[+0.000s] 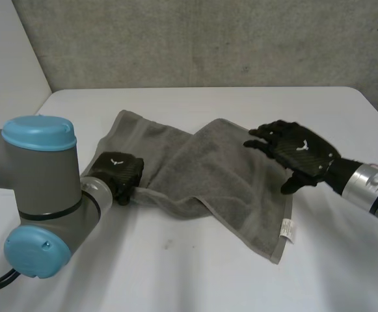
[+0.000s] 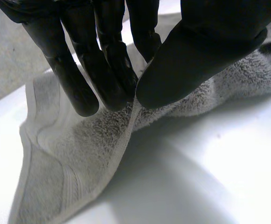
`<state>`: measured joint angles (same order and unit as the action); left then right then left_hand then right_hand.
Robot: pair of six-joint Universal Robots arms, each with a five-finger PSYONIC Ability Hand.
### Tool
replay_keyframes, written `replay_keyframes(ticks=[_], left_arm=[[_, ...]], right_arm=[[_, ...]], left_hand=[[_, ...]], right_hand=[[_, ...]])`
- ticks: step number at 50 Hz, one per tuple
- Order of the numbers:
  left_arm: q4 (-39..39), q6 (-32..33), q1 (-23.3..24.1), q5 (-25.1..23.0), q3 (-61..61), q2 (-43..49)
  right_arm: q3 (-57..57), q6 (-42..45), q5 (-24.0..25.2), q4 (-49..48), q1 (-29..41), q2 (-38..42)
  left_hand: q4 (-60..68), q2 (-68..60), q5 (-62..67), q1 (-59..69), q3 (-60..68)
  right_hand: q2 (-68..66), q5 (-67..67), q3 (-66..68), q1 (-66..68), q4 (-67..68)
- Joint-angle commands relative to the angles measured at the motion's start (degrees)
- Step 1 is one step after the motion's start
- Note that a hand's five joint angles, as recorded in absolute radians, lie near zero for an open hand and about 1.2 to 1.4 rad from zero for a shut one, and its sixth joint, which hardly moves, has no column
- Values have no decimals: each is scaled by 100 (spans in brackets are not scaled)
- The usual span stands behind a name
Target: Fold the towel.
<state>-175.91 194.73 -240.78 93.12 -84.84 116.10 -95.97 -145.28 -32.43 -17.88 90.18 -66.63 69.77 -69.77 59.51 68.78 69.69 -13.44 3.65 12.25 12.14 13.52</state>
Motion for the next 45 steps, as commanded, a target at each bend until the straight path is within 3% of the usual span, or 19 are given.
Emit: replay_keyframes(ticks=[1,2,4,5,7,10,12,18,26,36,45], left_arm=[[21,4,13,4,29,-254],[22,4,13,4,29,-255],[30,4,22,4,-6,-395],[30,4,22,4,-6,-395],[30,4,31,4,-24,-475],[30,4,40,4,-33,-562],[30,4,40,4,-33,-571],[30,4,31,4,-6,-571],[-5,-22,-22,4,20,-501],[-14,-49,-66,4,-41,-448],[-14,-66,-74,13,-59,-448]], right_arm=[[587,-894,-851,986,-18,-263],[588,-897,-853,989,-18,-263],[684,-1282,-1360,1417,-18,-324],[685,-1283,-1363,1419,-18,-325],[694,-1572,-1949,1987,17,-456],[650,-1714,-2207,2263,53,-579],[527,-1941,-2644,2700,323,-833],[158,-2329,-3094,2861,835,-905],[-765,-2417,-3455,2342,1362,-1204],[-1582,-2417,-4421,1297,1880,-1107],[-1855,-2408,-4571,619,2013,-790]], left_hand=[[1023,-1023,1049,1122,1031],[1023,-1023,1049,1122,1031],[1023,-1023,1049,1122,1031],[1023,-1023,1049,1122,1031],[1023,-1023,1049,1122,1031],[1023,-1023,1049,1122,1031],[1023,-1023,1049,1122,1031],[1023,-1023,1049,1122,1031],[1023,-1023,1049,1122,1031],[1023,-1023,1049,1122,1031],[1023,-1023,1049,1122,1031]], right_hand=[[344,-365,-225,-214,-352],[344,-365,-225,-214,-352],[344,-365,-225,-214,-352],[344,-365,-225,-214,-352],[344,-365,-225,-214,-352],[344,-365,-225,-214,-352],[344,-365,-225,-214,-352],[344,-365,-225,-214,-352],[-102,80,221,231,94],[-1394,1373,1513,1523,1386],[-2289,2267,2407,2418,2281]])
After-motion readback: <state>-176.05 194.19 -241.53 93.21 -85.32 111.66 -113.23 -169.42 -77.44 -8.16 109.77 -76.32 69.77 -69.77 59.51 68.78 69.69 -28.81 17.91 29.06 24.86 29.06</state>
